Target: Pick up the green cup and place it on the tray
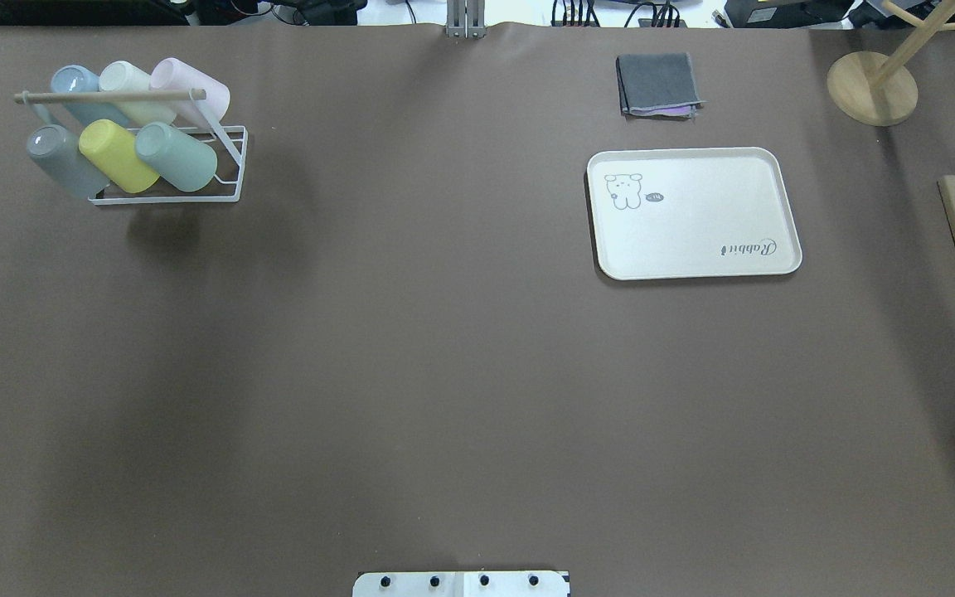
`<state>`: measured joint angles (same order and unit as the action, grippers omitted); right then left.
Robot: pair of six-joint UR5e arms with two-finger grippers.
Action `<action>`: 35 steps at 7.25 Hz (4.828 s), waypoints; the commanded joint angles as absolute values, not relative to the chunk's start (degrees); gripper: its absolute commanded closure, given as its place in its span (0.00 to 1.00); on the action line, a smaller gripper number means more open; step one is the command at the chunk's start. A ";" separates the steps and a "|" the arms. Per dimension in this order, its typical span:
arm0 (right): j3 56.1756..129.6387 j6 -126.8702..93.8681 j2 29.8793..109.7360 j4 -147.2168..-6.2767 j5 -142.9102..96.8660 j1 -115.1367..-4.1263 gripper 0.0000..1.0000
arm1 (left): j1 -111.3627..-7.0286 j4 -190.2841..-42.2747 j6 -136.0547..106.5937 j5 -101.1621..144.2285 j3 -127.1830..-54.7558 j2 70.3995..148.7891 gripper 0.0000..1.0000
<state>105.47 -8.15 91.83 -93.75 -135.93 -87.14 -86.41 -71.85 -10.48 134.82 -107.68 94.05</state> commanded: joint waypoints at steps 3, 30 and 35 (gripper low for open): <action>88.30 -11.94 75.79 -88.21 -135.53 -73.59 0.00 | -66.87 -70.67 -30.29 132.22 -114.18 109.62 0.02; 59.50 -29.97 63.90 -52.12 -135.62 -62.84 0.76 | -28.21 -95.35 58.54 23.20 -78.32 115.66 0.02; 60.11 -29.88 63.28 -52.21 -135.79 -62.84 1.00 | -28.39 -95.36 59.33 23.20 -77.44 116.45 0.02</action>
